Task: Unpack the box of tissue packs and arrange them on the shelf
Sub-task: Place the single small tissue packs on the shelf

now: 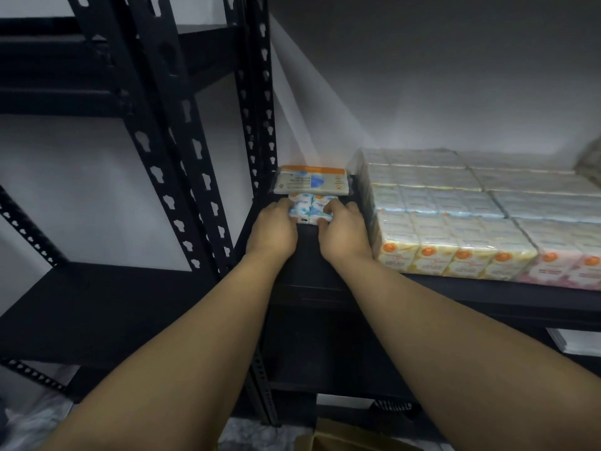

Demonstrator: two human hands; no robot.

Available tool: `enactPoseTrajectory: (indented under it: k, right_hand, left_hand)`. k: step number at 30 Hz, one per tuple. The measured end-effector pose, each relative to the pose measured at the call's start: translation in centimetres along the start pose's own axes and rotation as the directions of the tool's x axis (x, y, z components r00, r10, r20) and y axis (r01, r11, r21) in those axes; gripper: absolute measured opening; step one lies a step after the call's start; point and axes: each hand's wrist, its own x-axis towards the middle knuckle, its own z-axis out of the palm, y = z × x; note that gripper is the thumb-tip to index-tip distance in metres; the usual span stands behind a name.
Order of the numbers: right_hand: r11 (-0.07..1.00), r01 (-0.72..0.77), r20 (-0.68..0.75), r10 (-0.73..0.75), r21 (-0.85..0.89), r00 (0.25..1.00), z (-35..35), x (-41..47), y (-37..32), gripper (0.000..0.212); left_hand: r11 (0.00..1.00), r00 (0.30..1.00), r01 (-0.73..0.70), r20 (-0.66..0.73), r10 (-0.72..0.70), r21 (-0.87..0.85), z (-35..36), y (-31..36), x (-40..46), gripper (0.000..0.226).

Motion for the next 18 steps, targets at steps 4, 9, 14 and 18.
enactPoseTrajectory:
  k: [4,9,14,18]
  right_hand:
    - [0.998,0.009,0.006,-0.009,-0.062,1.000,0.60,0.40,0.36,0.029]
    - [0.996,0.009,0.010,-0.008,-0.093,1.000,0.68,0.54,0.34,0.028]
    - [0.996,0.007,0.026,-0.004,-0.093,1.000,0.51,0.45,0.37,0.032]
    - [0.998,0.001,0.035,0.002,-0.065,0.999,0.20,-0.42,-0.05,0.045]
  left_hand:
    - [1.000,1.000,0.002,-0.010,-0.002,0.013,0.81,-0.44,0.59,0.031]
    - [1.000,1.000,0.013,-0.025,-0.013,-0.003,1.12,-0.93,0.87,0.032]
    - [0.999,0.999,0.025,-0.033,-0.026,-0.033,1.03,-0.96,0.75,0.032]
    - [0.997,0.999,0.016,-0.033,-0.019,-0.081,0.64,-0.71,-0.07,0.041]
